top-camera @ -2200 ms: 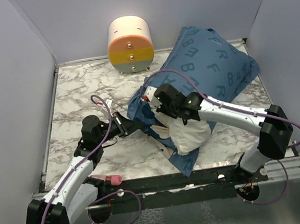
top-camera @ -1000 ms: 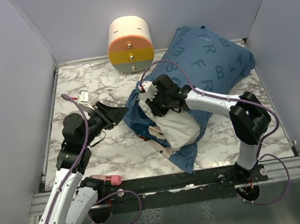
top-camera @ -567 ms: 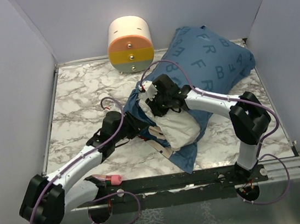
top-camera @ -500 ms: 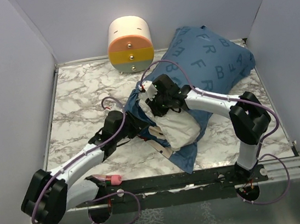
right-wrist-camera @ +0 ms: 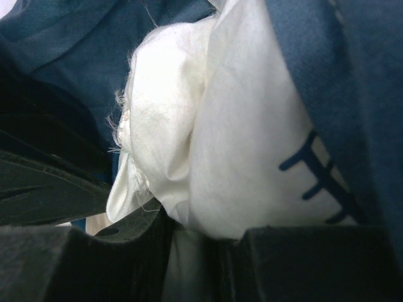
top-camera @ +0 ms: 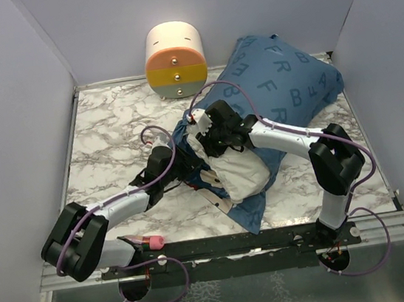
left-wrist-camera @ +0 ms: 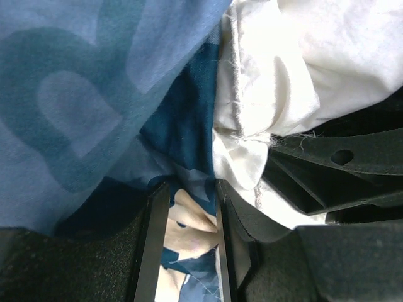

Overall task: Put the pillow into the pillowcase
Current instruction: Stuff the pillow into the pillowcase.

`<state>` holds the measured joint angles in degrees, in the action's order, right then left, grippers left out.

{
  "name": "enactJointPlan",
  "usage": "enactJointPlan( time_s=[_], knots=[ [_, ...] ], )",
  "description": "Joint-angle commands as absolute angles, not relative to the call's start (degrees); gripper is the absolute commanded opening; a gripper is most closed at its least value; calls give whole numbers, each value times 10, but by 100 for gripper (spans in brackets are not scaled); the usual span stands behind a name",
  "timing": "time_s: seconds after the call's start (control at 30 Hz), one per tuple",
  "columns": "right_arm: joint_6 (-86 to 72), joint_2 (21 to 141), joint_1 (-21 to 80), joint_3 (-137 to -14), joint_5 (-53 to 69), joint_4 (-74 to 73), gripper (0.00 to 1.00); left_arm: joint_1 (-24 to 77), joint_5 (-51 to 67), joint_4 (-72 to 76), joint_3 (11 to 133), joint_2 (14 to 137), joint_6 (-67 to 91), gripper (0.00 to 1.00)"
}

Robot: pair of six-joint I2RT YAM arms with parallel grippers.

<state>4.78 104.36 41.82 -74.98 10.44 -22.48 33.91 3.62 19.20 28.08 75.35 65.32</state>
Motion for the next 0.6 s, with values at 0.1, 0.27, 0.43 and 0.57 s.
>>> enactJointPlan(
  time_s=[0.1, 0.27, 0.43, 0.57],
  knots=[
    [35, 1089, 408, -733, 105, -282, 22, 350, 38, 231, 309, 781, 660, 38],
    [35, 1090, 408, -735, 102, -283, 22, 357, 40, 194, 324, 807, 654, 35],
    [37, 1088, 408, -734, 99, -282, 22, 360, 48, 172, 324, 814, 647, 25],
    [38, 1092, 408, -734, 100, -281, 22, 362, 47, 162, 322, 816, 644, 23]
  ],
)
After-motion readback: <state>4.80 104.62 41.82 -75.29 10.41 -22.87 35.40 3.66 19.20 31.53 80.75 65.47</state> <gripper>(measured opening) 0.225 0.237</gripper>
